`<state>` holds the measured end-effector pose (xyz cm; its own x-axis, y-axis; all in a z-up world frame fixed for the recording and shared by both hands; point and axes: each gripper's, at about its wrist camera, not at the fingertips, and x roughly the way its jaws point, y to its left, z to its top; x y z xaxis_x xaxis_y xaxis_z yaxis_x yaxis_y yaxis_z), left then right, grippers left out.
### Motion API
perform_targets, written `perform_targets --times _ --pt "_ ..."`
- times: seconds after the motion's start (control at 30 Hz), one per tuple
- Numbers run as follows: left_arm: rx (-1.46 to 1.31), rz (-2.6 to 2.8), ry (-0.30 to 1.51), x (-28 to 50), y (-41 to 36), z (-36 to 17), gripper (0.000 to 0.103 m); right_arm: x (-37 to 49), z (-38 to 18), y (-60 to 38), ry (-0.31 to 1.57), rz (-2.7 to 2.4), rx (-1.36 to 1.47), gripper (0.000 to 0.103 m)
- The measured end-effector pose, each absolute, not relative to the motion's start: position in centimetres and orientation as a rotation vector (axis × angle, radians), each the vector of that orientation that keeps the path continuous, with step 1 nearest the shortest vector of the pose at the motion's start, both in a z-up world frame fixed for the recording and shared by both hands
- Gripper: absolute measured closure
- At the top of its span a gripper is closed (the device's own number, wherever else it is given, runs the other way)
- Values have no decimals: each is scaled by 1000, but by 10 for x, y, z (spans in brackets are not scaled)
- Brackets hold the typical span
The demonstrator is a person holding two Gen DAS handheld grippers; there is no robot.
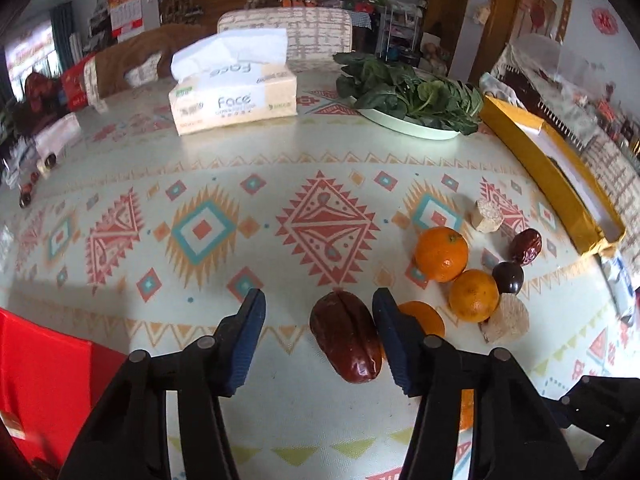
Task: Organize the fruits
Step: 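Grasp a dark plum with the right tool while the left tool grasps a red date, then carry the plum and date to the red tray and open both tools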
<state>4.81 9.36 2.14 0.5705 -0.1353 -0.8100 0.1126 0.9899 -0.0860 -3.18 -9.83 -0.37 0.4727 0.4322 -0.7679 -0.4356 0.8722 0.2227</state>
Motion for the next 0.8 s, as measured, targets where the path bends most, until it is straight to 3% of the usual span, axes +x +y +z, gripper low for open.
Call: perform_targets --times 0.1,0.2,0.5,0.8 --pt "-38 -150 973 43 99 20 48 -34 -3 -99 942 540 -1 75" --pt "-46 -150 1009 36 105 15 74 -33 -4 -100 949 544 17 76" --pt "59 -76 974 40 95 14 74 -34 -4 -100 948 542 22 76" --pt "-117 -130 887 -10 124 50 75 -33 1 -112 937 611 144 77"
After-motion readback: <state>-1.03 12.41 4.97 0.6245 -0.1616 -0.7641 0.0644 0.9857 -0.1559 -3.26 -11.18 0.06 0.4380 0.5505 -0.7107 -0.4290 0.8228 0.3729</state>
